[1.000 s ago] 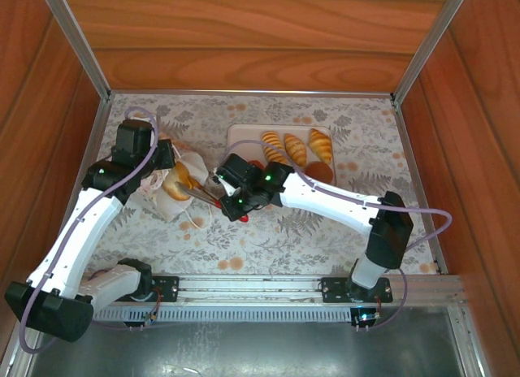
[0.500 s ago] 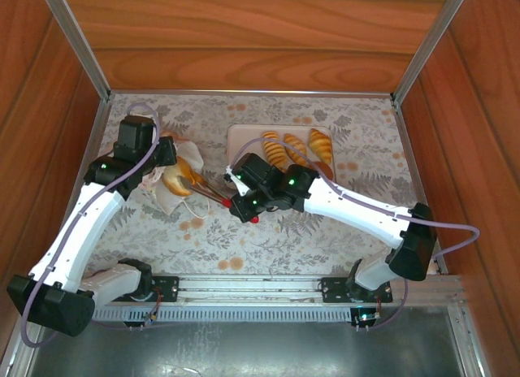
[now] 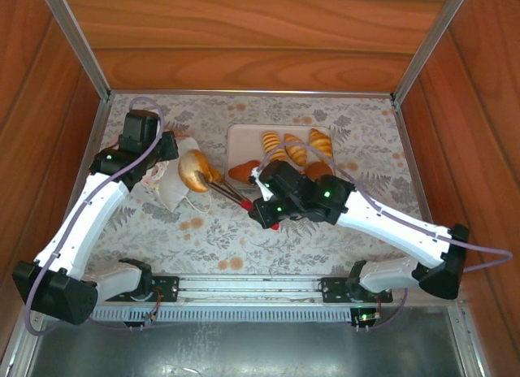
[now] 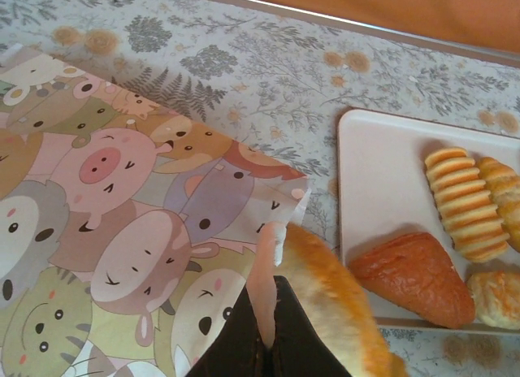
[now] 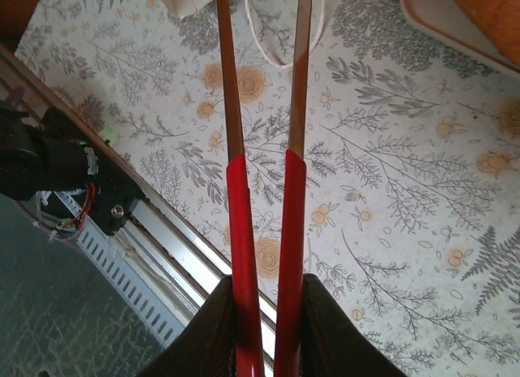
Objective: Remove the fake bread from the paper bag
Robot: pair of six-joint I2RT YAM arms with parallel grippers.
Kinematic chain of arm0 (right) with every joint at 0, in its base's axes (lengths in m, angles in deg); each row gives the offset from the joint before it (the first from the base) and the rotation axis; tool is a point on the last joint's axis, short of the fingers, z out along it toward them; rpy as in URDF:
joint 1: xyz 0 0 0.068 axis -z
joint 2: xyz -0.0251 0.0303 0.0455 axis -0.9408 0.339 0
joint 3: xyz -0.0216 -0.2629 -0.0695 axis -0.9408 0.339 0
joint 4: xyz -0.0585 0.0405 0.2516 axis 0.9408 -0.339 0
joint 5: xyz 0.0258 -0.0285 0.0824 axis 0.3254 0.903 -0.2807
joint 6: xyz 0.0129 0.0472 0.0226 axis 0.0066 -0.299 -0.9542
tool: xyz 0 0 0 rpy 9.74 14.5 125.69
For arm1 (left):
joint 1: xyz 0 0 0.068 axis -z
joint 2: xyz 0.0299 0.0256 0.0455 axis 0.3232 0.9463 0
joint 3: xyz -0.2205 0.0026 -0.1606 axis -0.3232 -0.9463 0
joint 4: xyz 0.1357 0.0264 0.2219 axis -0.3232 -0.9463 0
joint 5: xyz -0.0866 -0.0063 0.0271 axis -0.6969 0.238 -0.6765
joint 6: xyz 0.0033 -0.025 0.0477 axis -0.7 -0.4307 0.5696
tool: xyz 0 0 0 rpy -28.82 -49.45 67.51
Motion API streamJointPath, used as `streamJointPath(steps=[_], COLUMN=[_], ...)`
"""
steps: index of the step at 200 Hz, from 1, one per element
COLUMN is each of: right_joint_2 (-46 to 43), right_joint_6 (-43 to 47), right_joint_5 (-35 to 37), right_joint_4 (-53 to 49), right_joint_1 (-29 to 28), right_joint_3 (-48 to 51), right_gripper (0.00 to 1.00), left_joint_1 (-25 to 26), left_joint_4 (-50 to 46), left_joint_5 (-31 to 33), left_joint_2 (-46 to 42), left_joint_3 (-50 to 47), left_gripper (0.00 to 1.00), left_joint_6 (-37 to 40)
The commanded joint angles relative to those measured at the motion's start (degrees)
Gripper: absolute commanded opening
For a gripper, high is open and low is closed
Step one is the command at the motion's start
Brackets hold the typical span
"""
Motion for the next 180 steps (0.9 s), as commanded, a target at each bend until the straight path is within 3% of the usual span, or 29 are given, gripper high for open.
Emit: streamJointPath(steps=[1, 38, 76, 123, 180], right_joint_2=[-3.3, -5.4, -4.7, 0.1, 8.0], right_joint_6=[-2.1, -4.1, -7.8, -14.9, -17.9], right_joint_5=[3.9, 8.0, 10.8, 13.5, 11.7], right_joint_4=[0.2, -1.6, -0.5, 2.9, 6.4], right_joint_1=[0.4, 1.1, 5.5, 11.3, 12.6], right_joint_3=[0.8, 0.9, 1.3, 0.4, -3.0], right_gripper=[0.12, 0.12, 0.13, 0.14, 0.14], left_joint_1=[0.0, 0.0, -0.1, -0.6, -1.5], left_joint_4=[-0.4, -0.4, -0.4, -0.4, -0.3], left_joint_5=[3.2, 5.0, 5.6, 4.6, 4.2], left_joint_2=[0.7, 1.0, 0.3, -0.8, -1.7], left_joint_3=[1.8, 2.0, 1.4, 0.3, -1.0], left_gripper=[0.0, 0.0, 0.0, 0.0, 0.0], left_joint_6=[-1.5, -2.9, -2.3, -0.5, 1.6])
